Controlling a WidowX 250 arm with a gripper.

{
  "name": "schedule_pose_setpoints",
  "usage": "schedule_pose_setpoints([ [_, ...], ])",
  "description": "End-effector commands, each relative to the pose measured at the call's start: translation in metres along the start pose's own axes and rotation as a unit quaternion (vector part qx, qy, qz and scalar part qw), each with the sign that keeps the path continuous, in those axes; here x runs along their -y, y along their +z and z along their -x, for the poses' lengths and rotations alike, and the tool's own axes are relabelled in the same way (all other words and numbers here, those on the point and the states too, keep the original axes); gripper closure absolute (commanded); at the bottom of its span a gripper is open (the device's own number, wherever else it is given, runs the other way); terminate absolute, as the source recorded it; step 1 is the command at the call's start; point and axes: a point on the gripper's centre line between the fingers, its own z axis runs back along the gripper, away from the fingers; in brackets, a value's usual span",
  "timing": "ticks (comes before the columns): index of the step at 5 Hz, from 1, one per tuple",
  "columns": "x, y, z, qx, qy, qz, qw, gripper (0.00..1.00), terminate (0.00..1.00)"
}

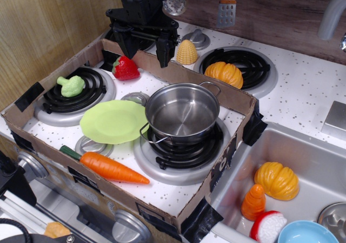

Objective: Put carrot on plate

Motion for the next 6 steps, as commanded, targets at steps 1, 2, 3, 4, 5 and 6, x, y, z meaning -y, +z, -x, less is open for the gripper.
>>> schedule_pose_setpoints([
  [1, 0.000, 0.000, 0.000, 0.000, 0.000, 0.000, 1.0000, 0.00, 0.00],
  [2, -0.001, 0.019, 0.006, 0.012, 0.032, -0.021, 0.9992, 0.00, 0.00],
  [3, 0.007, 0.046, 0.028, 0.024, 0.066, -0.063, 0.9955, 0.00, 0.00],
  [4, 0.013, 0.056, 0.056, 0.018, 0.137, -0.072, 0.9878, 0.00, 0.00],
  [5, 0.024, 0.041, 0.084, -0.006, 0.268, -0.049, 0.9623, 0.00, 0.00],
  [6, 0.031, 0.034, 0.099, 0.009, 0.352, -0.052, 0.9346, 0.00, 0.00],
])
